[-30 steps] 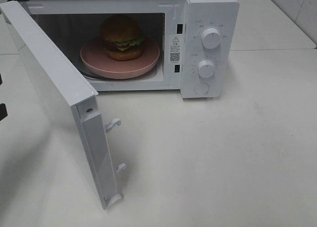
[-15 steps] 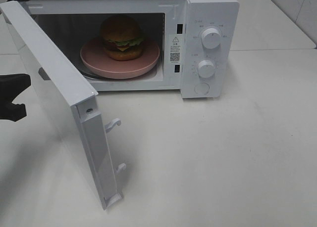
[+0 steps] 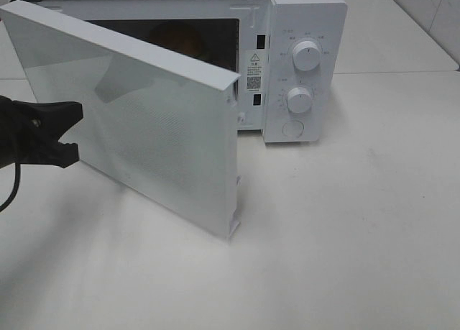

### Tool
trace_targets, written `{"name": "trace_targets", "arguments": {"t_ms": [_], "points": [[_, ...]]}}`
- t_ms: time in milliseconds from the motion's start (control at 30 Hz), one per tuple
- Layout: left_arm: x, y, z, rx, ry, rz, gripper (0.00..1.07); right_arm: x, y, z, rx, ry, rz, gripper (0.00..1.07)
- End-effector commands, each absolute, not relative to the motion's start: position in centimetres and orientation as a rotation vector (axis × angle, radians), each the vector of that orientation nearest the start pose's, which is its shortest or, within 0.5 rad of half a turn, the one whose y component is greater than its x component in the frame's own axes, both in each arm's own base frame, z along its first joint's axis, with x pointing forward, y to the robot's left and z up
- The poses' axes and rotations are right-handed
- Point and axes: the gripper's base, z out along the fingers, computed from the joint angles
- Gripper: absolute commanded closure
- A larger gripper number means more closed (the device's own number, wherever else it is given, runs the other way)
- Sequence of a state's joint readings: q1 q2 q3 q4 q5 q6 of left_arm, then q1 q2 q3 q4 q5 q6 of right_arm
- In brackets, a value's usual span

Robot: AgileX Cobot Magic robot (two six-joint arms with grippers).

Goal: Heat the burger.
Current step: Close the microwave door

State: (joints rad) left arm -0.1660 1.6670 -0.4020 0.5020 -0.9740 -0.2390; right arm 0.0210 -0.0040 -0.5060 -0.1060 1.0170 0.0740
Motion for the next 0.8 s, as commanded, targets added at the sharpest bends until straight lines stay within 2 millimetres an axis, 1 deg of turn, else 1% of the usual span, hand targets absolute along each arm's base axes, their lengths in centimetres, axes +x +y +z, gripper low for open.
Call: {"name": "trace_targets", "arguments": {"t_ms": [33,167,200,333,400,633,667,700,767,800], "points": [[26.1,-8.9,15.8,0.48,1.742,-0.454,1.07,-0.8,-0.8,28.3,0.053,1.954,-0.071,0.32],[26.7,-9.5,15.8,0.476,1.734,-0.462,1.07,-0.8,-0.8,28.3,0.054,1.954,-0.07,0.32],[27.0,-10.0,15.8,0.486,1.726,-0.47,1.07,-0.8,-0.8,28.3,0.054,1.954,-0.07,0.32],[27.4,-10.7,15.9,0.5,1.735,-0.472,1.07,-0.8,-0.8,28.3,0.054,1.954,-0.07,0.32],[28.1,-11.4,16.0,0.499,1.737,-0.474,1.07,-0.8,-0.8,28.3,0.054,1.954,-0.07,0.32],[29.0,-12.7,15.9,0.503,1.726,-0.491,1.07,-0.8,-0.8,28.3,0.054,1.954,-0.07,0.32],[29.4,-13.2,15.8,0.518,1.735,-0.492,1.07,-0.8,-0.8,28.3,0.054,1.954,-0.07,0.32],[29.4,-13.2,15.8,0.518,1.735,-0.492,1.07,-0.8,-0.8,28.3,0.054,1.954,-0.07,0.32],[30.0,-14.0,15.9,0.523,1.728,-0.497,1.07,-0.8,-0.8,28.3,0.054,1.954,-0.07,0.32],[30.0,-14.0,15.9,0.523,1.728,-0.497,1.07,-0.8,-0.8,28.3,0.054,1.954,-0.07,0.32]]}}
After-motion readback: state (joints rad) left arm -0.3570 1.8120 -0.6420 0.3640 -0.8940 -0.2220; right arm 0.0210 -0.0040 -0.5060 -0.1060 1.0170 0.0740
